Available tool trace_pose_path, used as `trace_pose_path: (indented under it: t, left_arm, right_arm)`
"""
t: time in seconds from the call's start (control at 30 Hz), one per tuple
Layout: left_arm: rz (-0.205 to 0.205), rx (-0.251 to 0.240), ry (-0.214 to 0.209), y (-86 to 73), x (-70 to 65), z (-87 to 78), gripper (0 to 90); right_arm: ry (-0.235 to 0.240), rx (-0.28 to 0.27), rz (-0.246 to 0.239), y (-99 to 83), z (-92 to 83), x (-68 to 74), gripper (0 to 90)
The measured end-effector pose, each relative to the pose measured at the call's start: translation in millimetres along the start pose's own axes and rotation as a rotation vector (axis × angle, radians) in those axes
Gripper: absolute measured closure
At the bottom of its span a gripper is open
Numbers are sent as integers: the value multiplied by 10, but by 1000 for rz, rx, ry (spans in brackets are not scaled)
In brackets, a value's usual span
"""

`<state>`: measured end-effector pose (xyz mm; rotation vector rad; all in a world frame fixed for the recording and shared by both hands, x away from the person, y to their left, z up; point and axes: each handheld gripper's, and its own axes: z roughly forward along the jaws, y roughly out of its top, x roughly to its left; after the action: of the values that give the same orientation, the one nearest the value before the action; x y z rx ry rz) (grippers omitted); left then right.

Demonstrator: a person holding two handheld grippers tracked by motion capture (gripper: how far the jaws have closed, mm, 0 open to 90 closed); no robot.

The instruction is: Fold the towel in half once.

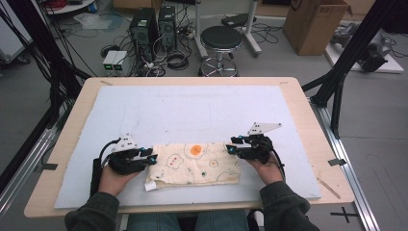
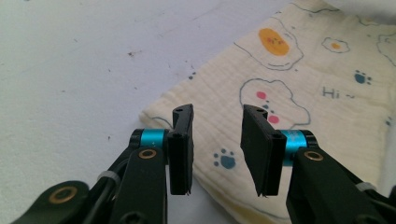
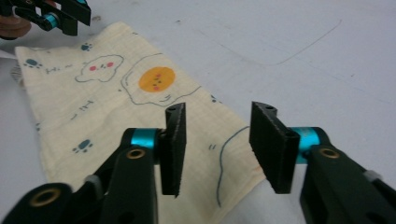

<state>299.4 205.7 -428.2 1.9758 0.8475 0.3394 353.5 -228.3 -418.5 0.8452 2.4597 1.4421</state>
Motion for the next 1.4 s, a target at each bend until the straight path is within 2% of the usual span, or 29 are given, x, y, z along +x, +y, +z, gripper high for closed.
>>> trace_pose_path:
  t: [0.2, 0.43, 0.73, 0.87, 1.13, 1.4]
  left_arm:
    - [-1, -32, -2, -6, -39, -118, 581]
    - [-6, -39, 8, -56, -81, -225, 453]
    - [18, -53, 35, -69, -134, -320, 377]
    - [23, -65, 47, -65, -152, -364, 346]
    - [32, -70, 49, -65, -193, -391, 306]
    - [35, -64, 45, -72, -198, -378, 297]
  right_arm:
    - [9, -16, -16, -20, -103, 86, 500]
    - [10, -26, -35, -35, -160, 151, 408]
    - [-11, -32, -16, -101, -257, 184, 291]
    - [1, -42, -7, -138, -296, 197, 222]
    - [-16, -51, -3, -164, -376, 239, 185]
    - [-37, -39, -26, -171, -392, 254, 179]
